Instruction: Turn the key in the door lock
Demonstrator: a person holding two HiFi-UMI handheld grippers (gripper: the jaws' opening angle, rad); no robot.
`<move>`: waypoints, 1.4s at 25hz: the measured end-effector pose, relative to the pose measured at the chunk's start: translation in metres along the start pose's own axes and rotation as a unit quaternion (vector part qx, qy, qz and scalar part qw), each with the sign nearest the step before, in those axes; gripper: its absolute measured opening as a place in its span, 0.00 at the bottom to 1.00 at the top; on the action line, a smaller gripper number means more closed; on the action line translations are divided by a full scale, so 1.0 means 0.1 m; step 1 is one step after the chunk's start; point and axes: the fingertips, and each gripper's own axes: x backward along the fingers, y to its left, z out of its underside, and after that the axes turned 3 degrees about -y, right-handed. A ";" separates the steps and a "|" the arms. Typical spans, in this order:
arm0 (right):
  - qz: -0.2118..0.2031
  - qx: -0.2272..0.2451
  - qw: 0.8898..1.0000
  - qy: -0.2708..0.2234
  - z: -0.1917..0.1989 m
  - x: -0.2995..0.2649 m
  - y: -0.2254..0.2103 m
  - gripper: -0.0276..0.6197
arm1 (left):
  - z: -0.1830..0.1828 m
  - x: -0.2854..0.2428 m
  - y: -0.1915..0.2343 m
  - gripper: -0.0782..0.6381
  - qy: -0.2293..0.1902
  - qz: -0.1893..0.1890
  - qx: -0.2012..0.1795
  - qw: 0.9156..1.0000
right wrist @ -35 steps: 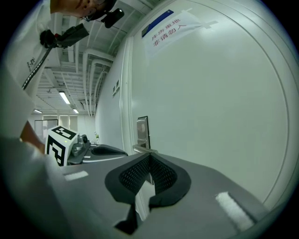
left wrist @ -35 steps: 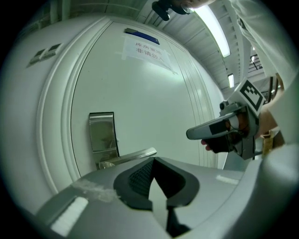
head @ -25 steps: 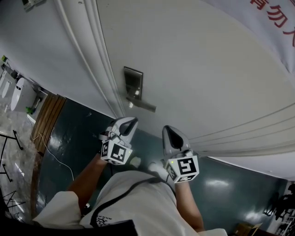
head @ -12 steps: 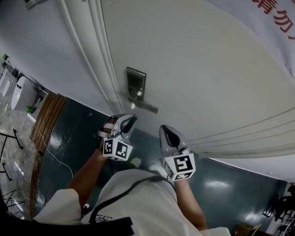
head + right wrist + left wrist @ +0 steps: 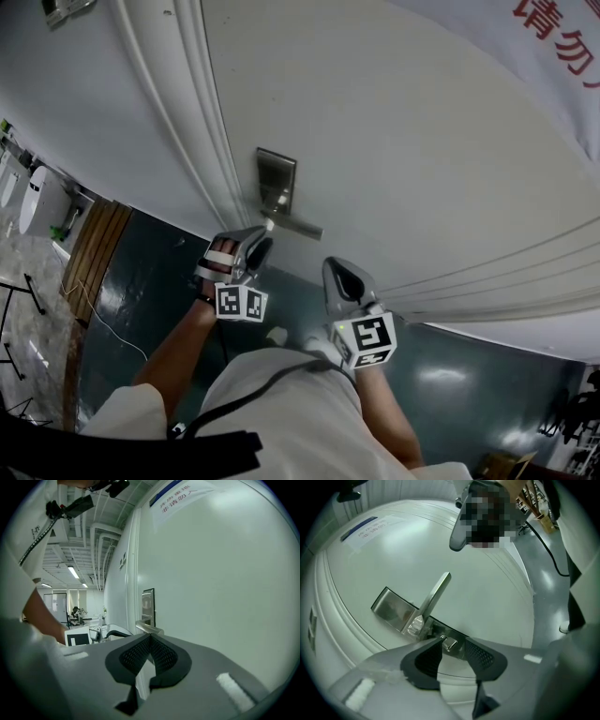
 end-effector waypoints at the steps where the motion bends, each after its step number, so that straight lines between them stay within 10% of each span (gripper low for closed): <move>1: 0.001 0.000 1.000 0.007 0.00 -0.01 0.00 0.05 | 0.01 -0.02 -0.01 0.33 0.001 0.000 -0.006 1.000; 18: 0.029 -0.014 0.999 -0.011 0.05 -0.12 -0.11 0.06 | 0.06 -0.33 0.06 0.27 0.014 -0.023 -0.064 0.998; 35: 0.029 -0.025 0.999 -0.015 0.08 -0.16 -0.10 0.06 | 0.12 -0.35 0.11 0.19 0.008 -0.022 0.099 0.995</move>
